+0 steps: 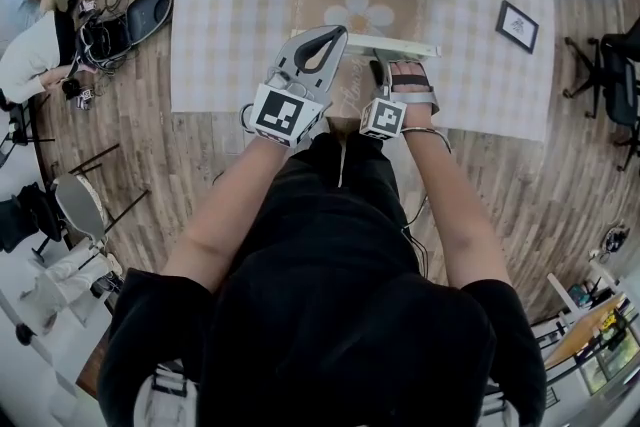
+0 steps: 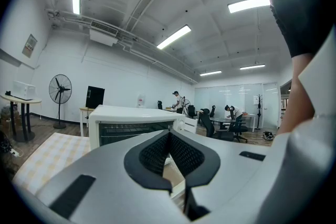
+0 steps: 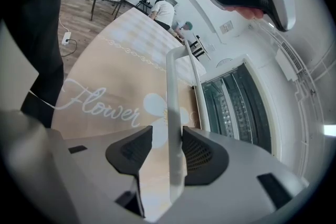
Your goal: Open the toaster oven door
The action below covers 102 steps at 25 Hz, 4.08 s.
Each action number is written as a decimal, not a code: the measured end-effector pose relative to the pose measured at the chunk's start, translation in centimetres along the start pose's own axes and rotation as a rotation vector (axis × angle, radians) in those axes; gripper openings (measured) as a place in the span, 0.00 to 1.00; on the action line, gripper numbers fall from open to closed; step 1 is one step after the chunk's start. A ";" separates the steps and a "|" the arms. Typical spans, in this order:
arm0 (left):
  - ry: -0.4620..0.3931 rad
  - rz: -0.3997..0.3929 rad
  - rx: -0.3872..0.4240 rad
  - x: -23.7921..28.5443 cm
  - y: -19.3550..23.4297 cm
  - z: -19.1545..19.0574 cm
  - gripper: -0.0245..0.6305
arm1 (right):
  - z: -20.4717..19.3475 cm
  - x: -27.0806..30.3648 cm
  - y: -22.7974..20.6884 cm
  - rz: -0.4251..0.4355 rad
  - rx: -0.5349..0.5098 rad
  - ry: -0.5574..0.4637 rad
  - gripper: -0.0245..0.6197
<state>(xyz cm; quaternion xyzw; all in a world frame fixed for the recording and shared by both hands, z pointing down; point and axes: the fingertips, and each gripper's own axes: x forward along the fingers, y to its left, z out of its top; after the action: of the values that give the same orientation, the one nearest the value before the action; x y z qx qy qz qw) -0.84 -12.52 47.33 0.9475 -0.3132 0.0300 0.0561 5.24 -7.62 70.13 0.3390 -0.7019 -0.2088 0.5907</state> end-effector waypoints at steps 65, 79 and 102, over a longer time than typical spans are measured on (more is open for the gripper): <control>-0.004 0.039 0.025 0.8 1.3 4.3 0.06 | 4.6 -10.9 -17.8 -0.126 0.534 -0.297 0.25; -0.020 -0.030 0.046 0.1 -1.1 7.1 0.06 | 7.6 -19.0 -22.9 -0.066 0.934 -0.663 0.10; -0.080 -0.085 0.098 -0.2 -4.2 12.0 0.06 | 6.5 -22.3 -25.4 -0.034 0.959 -0.829 0.06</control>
<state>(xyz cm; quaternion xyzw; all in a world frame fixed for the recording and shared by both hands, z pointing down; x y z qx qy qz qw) 1.81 -10.53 35.05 0.9620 -0.2728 0.0050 -0.0019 6.40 -9.59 35.81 0.4681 -0.8823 0.0054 0.0487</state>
